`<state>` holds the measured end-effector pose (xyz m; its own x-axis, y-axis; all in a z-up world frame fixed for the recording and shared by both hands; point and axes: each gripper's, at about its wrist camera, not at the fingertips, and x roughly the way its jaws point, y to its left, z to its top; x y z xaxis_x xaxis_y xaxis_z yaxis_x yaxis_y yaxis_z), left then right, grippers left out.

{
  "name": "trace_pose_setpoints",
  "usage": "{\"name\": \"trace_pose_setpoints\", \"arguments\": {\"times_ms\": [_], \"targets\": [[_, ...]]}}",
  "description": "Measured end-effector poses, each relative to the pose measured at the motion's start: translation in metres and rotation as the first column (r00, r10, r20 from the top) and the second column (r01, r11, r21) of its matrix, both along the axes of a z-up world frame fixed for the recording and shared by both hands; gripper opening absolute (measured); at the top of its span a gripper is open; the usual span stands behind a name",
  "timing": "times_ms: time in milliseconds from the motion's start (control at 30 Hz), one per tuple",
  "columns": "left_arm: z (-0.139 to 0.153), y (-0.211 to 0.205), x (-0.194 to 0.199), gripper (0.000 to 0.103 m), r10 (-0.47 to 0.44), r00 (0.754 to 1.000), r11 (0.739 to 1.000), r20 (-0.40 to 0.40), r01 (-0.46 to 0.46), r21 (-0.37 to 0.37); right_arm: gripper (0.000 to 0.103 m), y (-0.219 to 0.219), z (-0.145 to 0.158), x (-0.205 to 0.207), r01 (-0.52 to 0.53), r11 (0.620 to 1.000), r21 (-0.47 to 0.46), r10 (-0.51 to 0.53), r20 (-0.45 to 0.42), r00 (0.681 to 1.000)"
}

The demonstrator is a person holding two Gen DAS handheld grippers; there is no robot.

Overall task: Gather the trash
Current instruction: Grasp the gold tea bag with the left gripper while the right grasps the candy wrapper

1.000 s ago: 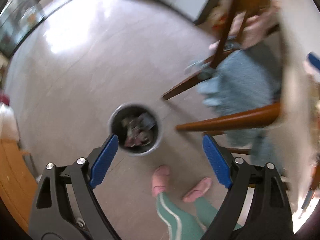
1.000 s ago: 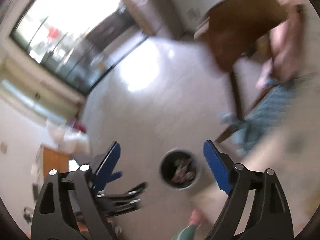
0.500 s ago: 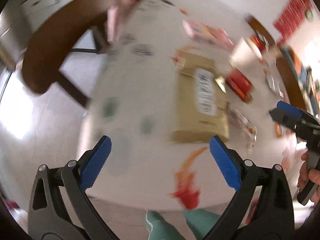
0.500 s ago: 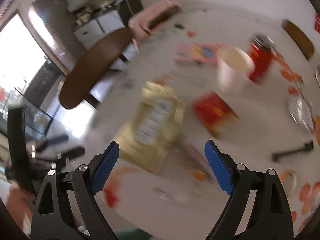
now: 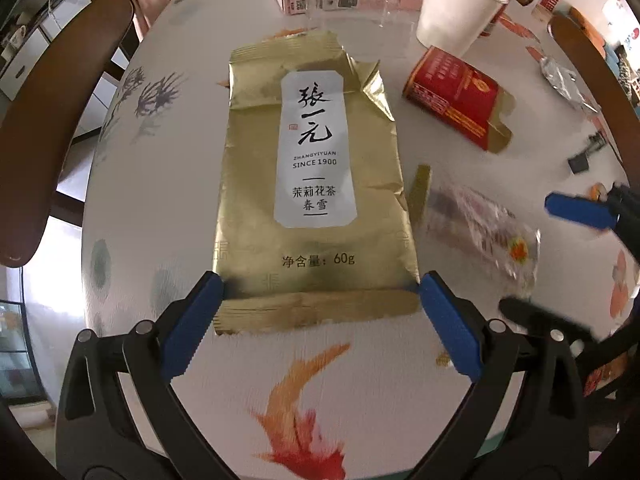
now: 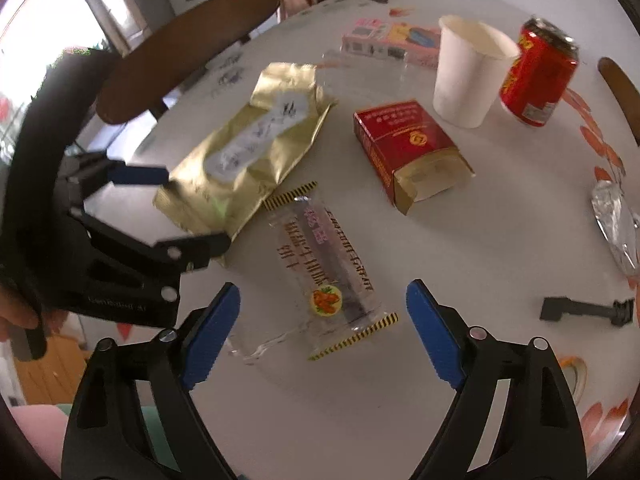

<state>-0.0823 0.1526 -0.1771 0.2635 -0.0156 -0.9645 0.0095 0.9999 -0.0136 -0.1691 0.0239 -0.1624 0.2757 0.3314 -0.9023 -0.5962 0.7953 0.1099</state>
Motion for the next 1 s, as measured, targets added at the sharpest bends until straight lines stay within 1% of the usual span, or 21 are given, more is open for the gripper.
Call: {"name": "trace_pose_setpoints", "arguments": {"times_ms": [100,200,267,300,367,433,467,500,533,567,633,667,700,733,800,833,867,900,933,967,1000], "targets": [[0.000,-0.004,0.006,0.097,0.012,1.000,1.000,0.003,-0.012,0.023,0.076,0.004,-0.010,0.002,-0.015,1.000,-0.027,0.015,-0.002,1.000],[0.005,-0.007,0.006,0.096,0.021,1.000,1.000,0.014,-0.021,0.010,0.075,0.007,-0.013,0.006,-0.032,0.999,-0.028,0.032,0.002,0.999],[0.008,-0.006,0.010,0.096,0.026,0.999,1.000,0.027,-0.026,0.001,0.070,0.008,-0.014,0.006,-0.047,0.998,-0.039,0.047,0.008,0.999],[0.009,-0.006,0.012,0.096,0.025,0.999,1.000,0.028,-0.025,0.001,0.065,0.008,-0.015,0.007,-0.049,0.998,-0.039,0.050,0.005,0.999],[0.006,-0.008,0.018,0.096,0.025,0.999,0.999,0.024,-0.025,0.032,0.063,0.006,-0.016,0.006,-0.050,0.998,-0.033,0.051,0.011,0.999],[-0.002,-0.010,0.022,0.096,0.025,1.000,0.997,0.001,-0.025,0.073,0.052,0.005,-0.016,0.007,-0.046,0.998,-0.045,0.047,0.029,0.998],[-0.005,-0.012,0.024,0.097,0.023,1.000,0.996,-0.009,-0.023,0.090,0.049,0.003,-0.015,0.008,-0.041,0.998,-0.047,0.043,0.035,0.998],[-0.006,-0.013,0.026,0.097,0.023,1.000,0.994,-0.004,-0.022,0.103,0.044,-0.001,-0.015,0.009,-0.035,0.998,-0.043,0.036,0.034,0.999],[-0.005,-0.012,0.026,0.096,0.023,1.000,0.994,0.016,-0.024,0.103,0.037,-0.004,-0.014,0.009,-0.027,0.999,-0.041,0.028,0.034,0.999],[-0.006,-0.012,0.026,0.097,0.023,0.999,0.994,0.026,-0.026,0.103,0.035,-0.007,-0.014,0.010,-0.019,0.999,-0.033,0.020,0.030,0.999],[-0.007,-0.007,0.024,0.097,0.035,0.999,0.997,0.038,-0.037,0.067,0.024,-0.014,-0.014,0.014,0.006,1.000,-0.016,-0.006,0.017,1.000],[-0.008,-0.004,0.023,0.095,0.045,0.998,0.998,0.041,-0.047,0.041,0.022,-0.016,-0.014,0.015,0.017,1.000,-0.009,-0.016,0.009,1.000],[-0.008,-0.002,0.023,0.094,0.050,0.998,0.998,0.045,-0.051,0.031,0.021,-0.019,-0.013,0.016,0.026,1.000,0.004,-0.026,-0.003,1.000],[-0.007,-0.003,0.022,0.090,0.041,0.998,0.999,0.051,-0.043,0.031,0.021,-0.022,-0.013,0.018,0.044,0.999,0.024,-0.043,-0.019,0.999],[-0.004,-0.007,0.021,0.078,0.010,0.998,0.999,0.065,-0.012,0.030,0.021,-0.026,-0.009,0.019,0.062,0.996,0.056,-0.060,-0.041,0.997],[-0.001,-0.010,0.020,0.063,-0.010,0.997,1.000,0.070,0.010,0.009,0.021,-0.026,-0.007,0.019,0.071,0.995,0.072,-0.067,-0.054,0.996],[0.000,-0.013,0.020,0.055,-0.019,0.997,1.000,0.072,0.019,0.005,0.021,-0.027,-0.006,0.019,0.075,0.994,0.086,-0.069,-0.065,0.995],[0.002,-0.015,0.020,0.051,-0.032,0.997,0.999,0.074,0.033,-0.009,0.021,-0.027,-0.004,0.020,0.077,0.992,0.096,-0.070,-0.074,0.995],[0.003,-0.015,0.020,0.043,-0.035,0.997,0.999,0.075,0.037,-0.025,0.021,-0.028,-0.002,0.020,0.082,0.990,0.112,-0.072,-0.084,0.994],[0.004,-0.015,0.020,0.038,-0.031,0.997,0.998,0.078,0.035,-0.052,0.021,-0.028,0.000,0.020,0.086,0.988,0.127,-0.074,-0.092,0.993],[0.006,-0.012,0.020,0.036,-0.019,0.996,0.996,0.082,0.025,-0.083,0.021,-0.031,0.003,0.019,0.094,0.985,0.144,-0.080,-0.100,0.992]]}}
